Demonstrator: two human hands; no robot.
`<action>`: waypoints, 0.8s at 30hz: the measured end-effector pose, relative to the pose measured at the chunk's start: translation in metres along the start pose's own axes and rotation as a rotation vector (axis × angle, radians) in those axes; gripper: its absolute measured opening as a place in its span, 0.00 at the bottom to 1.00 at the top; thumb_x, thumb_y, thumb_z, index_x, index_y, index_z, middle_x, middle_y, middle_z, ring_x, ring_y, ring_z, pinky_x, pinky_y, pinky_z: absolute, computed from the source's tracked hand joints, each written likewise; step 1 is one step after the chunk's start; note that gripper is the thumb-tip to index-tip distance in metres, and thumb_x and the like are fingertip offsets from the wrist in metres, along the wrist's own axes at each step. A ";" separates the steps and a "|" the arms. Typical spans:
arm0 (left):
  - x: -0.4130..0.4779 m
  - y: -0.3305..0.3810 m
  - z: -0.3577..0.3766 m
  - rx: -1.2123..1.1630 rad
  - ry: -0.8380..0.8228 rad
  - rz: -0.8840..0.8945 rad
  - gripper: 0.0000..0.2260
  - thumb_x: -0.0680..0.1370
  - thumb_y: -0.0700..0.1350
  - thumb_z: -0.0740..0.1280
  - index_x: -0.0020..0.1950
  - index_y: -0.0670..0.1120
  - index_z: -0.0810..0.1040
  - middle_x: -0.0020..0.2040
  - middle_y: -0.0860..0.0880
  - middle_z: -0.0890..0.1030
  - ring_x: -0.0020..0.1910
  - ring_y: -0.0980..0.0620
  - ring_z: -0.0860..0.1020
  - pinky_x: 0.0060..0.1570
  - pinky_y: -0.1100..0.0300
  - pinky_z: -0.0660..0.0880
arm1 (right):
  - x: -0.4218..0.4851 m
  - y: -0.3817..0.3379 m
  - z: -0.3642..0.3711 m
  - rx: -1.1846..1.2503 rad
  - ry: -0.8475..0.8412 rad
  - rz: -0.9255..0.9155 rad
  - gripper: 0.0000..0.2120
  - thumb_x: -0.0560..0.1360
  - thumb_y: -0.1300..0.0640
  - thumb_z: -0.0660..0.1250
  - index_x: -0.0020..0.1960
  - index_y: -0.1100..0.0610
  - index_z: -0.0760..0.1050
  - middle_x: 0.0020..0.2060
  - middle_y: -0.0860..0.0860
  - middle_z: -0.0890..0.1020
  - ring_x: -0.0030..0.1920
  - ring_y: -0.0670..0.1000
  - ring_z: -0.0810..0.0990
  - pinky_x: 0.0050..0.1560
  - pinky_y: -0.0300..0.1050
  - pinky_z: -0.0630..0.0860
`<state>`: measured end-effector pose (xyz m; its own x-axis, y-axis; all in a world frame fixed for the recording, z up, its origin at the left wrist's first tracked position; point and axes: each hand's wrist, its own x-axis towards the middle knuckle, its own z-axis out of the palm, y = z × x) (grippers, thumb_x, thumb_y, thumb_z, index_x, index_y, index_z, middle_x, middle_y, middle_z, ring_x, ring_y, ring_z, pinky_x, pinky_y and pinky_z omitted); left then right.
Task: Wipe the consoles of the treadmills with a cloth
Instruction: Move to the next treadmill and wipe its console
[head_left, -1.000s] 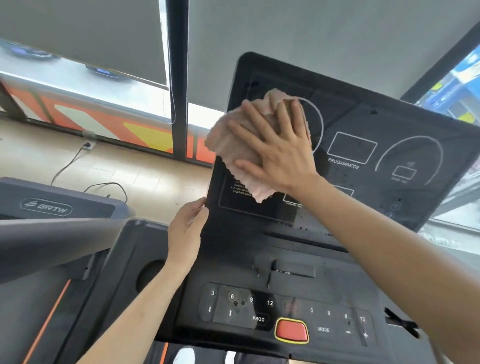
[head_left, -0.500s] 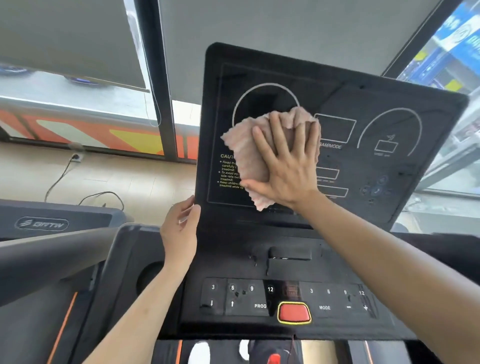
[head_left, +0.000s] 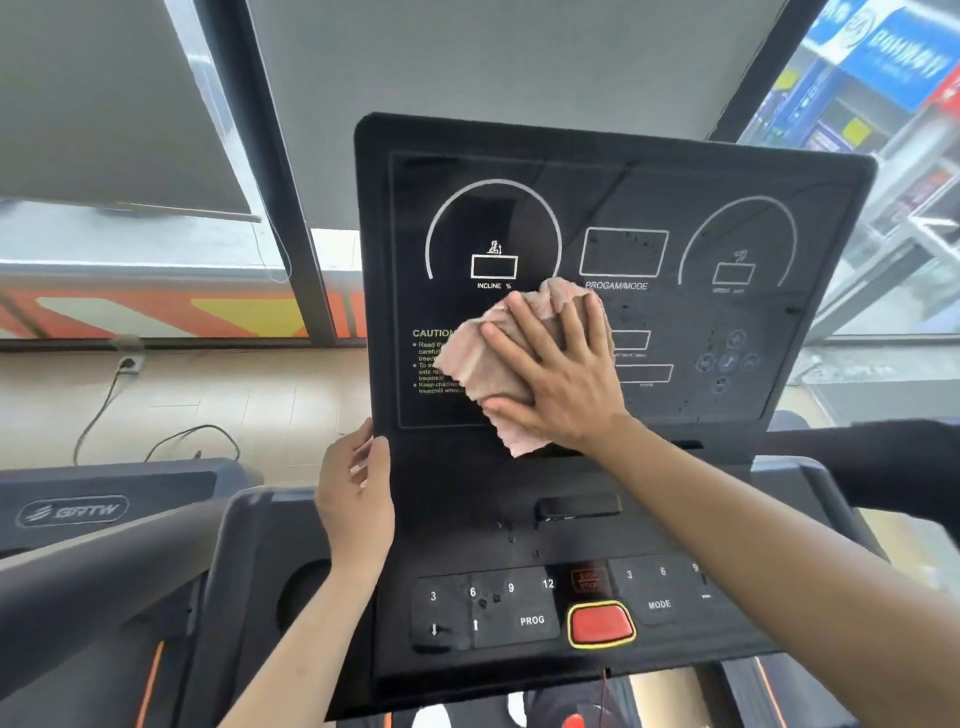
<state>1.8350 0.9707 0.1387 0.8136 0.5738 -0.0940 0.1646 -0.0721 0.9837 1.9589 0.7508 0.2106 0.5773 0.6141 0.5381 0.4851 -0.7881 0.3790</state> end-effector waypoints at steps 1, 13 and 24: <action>-0.001 0.002 0.000 0.008 0.003 0.001 0.11 0.84 0.45 0.65 0.66 0.49 0.78 0.56 0.52 0.81 0.51 0.73 0.77 0.48 0.80 0.71 | 0.009 0.006 -0.002 -0.012 0.019 0.039 0.38 0.77 0.26 0.56 0.80 0.45 0.62 0.80 0.51 0.62 0.75 0.67 0.62 0.78 0.70 0.51; 0.005 0.025 -0.007 0.268 0.023 0.593 0.09 0.77 0.37 0.70 0.56 0.43 0.79 0.49 0.47 0.80 0.47 0.49 0.79 0.47 0.71 0.73 | 0.071 0.062 -0.033 -0.017 0.031 0.376 0.38 0.80 0.29 0.52 0.82 0.51 0.58 0.81 0.57 0.60 0.80 0.65 0.57 0.78 0.70 0.52; -0.033 -0.012 0.042 0.796 -0.418 0.996 0.24 0.75 0.55 0.71 0.70 0.50 0.79 0.62 0.51 0.80 0.60 0.46 0.75 0.58 0.48 0.74 | -0.052 0.009 0.009 0.005 -0.141 0.390 0.41 0.79 0.28 0.52 0.83 0.50 0.46 0.81 0.59 0.50 0.79 0.70 0.56 0.77 0.75 0.49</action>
<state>1.8298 0.9179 0.1237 0.8605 -0.2811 0.4249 -0.4324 -0.8440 0.3173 1.9394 0.7119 0.1796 0.8026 0.2697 0.5321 0.2154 -0.9628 0.1631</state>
